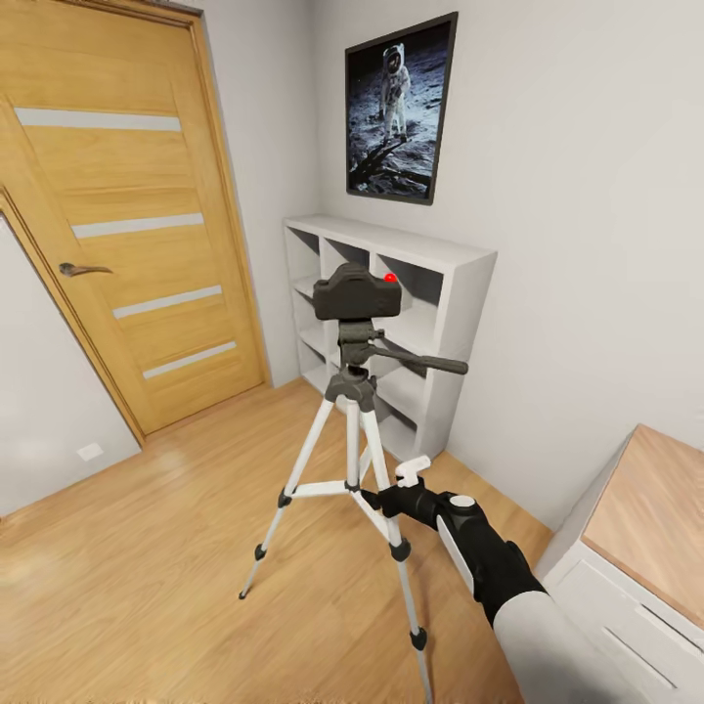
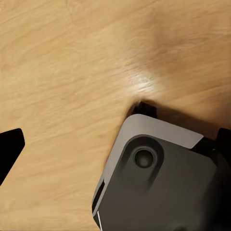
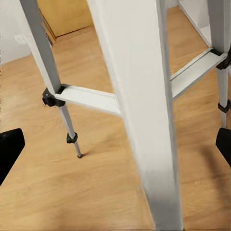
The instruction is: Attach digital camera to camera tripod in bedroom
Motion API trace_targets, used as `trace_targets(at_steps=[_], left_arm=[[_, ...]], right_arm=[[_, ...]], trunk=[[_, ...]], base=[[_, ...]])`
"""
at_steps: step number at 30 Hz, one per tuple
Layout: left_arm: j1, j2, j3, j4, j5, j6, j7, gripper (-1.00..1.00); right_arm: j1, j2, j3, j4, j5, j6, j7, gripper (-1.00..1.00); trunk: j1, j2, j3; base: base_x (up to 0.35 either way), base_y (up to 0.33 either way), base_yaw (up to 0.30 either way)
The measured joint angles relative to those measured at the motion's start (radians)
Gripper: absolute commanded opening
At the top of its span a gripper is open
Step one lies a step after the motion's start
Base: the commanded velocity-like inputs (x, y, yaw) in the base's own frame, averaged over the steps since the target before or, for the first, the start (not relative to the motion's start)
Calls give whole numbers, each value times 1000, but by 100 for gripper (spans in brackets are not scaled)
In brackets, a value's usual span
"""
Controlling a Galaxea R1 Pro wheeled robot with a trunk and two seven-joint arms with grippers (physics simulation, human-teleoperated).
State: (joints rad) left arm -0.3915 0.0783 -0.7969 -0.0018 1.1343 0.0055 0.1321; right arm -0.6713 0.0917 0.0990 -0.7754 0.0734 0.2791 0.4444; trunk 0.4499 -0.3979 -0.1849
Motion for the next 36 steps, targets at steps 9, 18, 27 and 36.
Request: trace_targets(at_steps=[9, 18, 27, 36], left_arm=[[0, 0, 0, 0, 0, 0, 0, 100], [0, 0, 0, 0, 0, 0, 0, 100], [0, 1, 0, 0, 1, 0, 1, 100], [0, 1, 0, 0, 2, 0, 1, 100]], right_arm=[[0, -1, -5, -3, 2, -4, 3, 100], [0, -32, -5, -8, 1, -4, 6, 100], [0, -111, -8, 4, -5, 1, 11, 100], [0, -209, -9, 141, -6, 33, 12, 100]], trunk=[[0, 0, 0], [0, 0, 0], [0, 0, 0], [0, 0, 0]], base=[[-320, 0, 0], [-328, 0, 0], [-231, 0, 0], [-41, 0, 0]])
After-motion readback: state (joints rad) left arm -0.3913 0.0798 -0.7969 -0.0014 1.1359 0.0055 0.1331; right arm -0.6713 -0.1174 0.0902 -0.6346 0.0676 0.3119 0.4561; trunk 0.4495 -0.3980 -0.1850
